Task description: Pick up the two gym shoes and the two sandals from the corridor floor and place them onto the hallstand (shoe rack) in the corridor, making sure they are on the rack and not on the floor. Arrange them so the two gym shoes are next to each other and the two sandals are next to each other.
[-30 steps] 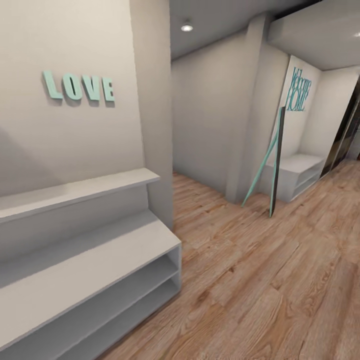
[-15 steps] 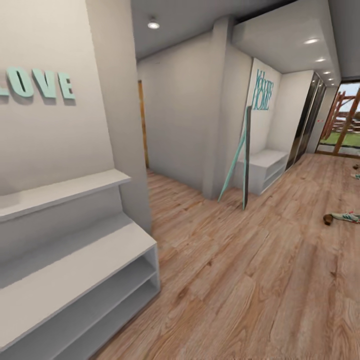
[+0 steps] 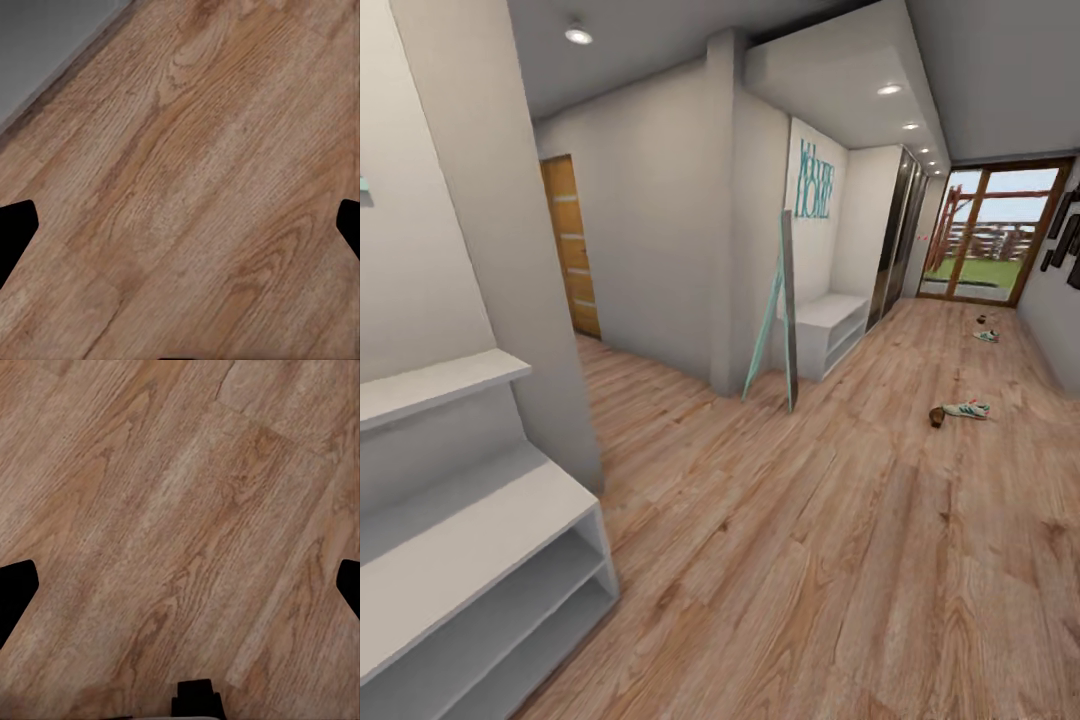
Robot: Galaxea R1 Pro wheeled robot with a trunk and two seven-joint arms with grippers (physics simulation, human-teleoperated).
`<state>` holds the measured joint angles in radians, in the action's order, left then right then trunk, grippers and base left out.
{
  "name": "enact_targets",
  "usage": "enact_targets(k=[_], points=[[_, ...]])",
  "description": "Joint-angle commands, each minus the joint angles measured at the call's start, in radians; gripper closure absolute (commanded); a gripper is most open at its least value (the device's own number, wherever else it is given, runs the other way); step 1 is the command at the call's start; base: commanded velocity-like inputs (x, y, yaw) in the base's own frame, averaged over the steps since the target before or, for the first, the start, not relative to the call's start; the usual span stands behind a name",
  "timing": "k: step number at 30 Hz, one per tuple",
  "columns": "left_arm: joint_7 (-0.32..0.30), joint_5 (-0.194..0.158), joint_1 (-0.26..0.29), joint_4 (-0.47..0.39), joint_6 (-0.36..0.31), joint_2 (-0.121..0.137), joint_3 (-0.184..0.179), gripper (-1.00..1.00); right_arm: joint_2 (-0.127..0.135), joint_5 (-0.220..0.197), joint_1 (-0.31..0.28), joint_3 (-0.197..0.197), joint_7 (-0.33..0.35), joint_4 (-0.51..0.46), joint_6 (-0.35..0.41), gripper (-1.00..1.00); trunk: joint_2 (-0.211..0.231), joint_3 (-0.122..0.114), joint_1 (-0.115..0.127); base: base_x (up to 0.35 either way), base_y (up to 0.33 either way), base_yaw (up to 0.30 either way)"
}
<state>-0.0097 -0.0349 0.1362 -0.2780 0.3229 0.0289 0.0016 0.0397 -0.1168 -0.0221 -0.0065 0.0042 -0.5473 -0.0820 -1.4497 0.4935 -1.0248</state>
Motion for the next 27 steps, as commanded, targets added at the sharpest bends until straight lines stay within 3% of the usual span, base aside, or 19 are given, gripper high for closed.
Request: enact_targets(k=[1,10,27], points=[[-0.001,-0.004,0.0,0.0,0.003,0.0,0.0,-1.0,0.0,-0.011,-0.001,0.002,0.0,0.001,-0.004,-1.0,0.0,0.001,0.0,0.211,-0.204,-0.3],[0.001,-0.003,0.0,-0.001,0.002,0.003,0.001,-1.0,0.0,-0.011,-0.001,0.001,0.0,0.001,-0.005,-1.0,0.0,0.002,0.0,0.159,-0.118,-0.3],[0.001,-0.003,0.0,-0.003,0.002,0.003,0.0,-1.0,0.0,-0.01,-0.001,0.001,0.0,0.001,-0.005,-1.0,0.0,0.002,0.0,0.015,-0.01,-0.3]])
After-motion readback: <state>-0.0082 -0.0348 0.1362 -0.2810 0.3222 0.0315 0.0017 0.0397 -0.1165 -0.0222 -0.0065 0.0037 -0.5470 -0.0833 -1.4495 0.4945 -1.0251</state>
